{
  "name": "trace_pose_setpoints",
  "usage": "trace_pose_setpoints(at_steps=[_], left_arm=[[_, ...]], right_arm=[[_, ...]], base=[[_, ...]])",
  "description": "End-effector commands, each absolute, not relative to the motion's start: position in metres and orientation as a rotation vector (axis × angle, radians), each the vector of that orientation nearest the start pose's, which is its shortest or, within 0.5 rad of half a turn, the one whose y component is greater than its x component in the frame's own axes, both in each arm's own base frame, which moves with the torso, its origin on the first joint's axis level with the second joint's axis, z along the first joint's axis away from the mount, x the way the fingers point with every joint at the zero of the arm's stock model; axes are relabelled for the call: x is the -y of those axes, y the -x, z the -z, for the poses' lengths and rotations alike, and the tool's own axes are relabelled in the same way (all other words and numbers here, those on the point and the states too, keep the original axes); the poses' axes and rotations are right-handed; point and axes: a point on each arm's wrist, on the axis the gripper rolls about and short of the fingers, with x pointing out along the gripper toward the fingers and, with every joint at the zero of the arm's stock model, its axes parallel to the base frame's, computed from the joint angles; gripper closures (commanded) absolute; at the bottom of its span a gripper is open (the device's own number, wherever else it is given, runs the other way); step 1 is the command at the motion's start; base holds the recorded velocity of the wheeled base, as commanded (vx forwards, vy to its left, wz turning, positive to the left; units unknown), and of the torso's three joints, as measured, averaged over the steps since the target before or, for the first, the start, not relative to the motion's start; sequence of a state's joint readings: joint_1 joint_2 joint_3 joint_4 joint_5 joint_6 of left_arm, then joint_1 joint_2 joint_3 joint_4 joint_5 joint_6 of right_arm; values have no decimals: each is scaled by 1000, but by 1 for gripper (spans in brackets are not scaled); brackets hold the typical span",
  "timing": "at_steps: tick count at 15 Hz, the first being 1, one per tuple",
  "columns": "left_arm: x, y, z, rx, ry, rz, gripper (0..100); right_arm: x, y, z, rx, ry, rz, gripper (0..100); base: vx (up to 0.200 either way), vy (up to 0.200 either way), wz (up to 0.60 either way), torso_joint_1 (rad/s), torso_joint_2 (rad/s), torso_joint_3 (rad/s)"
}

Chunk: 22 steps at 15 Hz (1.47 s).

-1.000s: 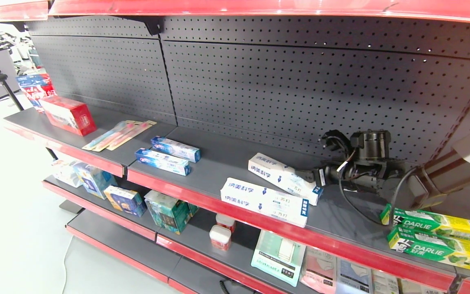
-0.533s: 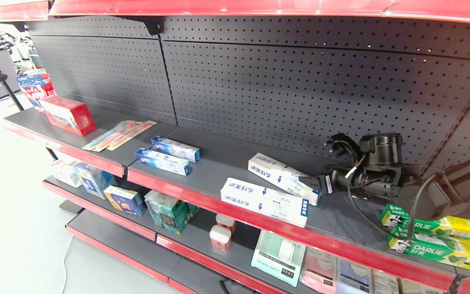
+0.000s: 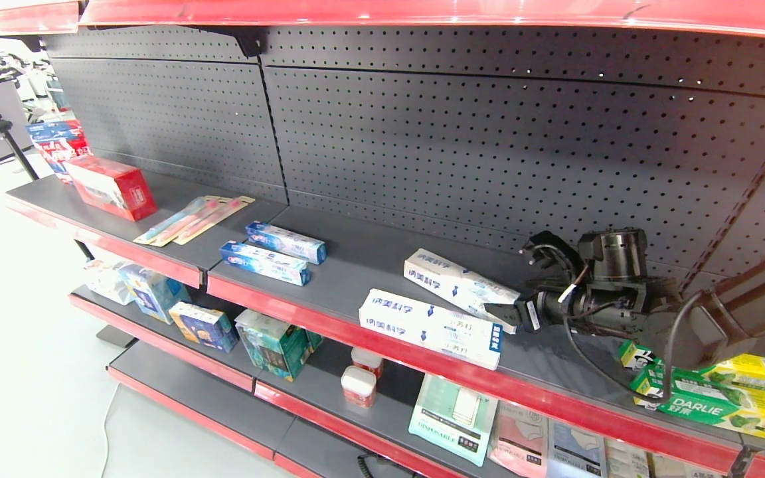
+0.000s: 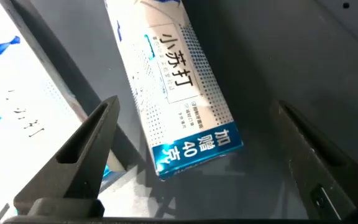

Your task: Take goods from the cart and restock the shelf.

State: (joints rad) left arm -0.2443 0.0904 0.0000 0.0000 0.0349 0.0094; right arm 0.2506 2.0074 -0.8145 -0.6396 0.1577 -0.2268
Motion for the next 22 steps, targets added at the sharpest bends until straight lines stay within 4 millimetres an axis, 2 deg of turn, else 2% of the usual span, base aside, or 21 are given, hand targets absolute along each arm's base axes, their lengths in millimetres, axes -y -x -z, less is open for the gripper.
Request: trace_pose_setpoints(at_steps=[1,8,16,22], left_arm=[[-5,15,-77,-90,-22,209,0],[-5,15,-77,-90,-22,209,0],[-5,15,-77,-90,-22,209,0],[-5,15,-77,-90,-22,209,0]], right_arm=[[-89,-340,-77,-527,244,-456,0],[-77,-347,-71,-538,245,-419,0],[-76,-352,-72,-525,242,-413,0],[-75,-347,-84,-498,239,-410,0]], base=[[0,0,0,0,0,0],[0,0,0,0,0,0],[0,0,0,0,0,0],[0,0,0,0,0,0]])
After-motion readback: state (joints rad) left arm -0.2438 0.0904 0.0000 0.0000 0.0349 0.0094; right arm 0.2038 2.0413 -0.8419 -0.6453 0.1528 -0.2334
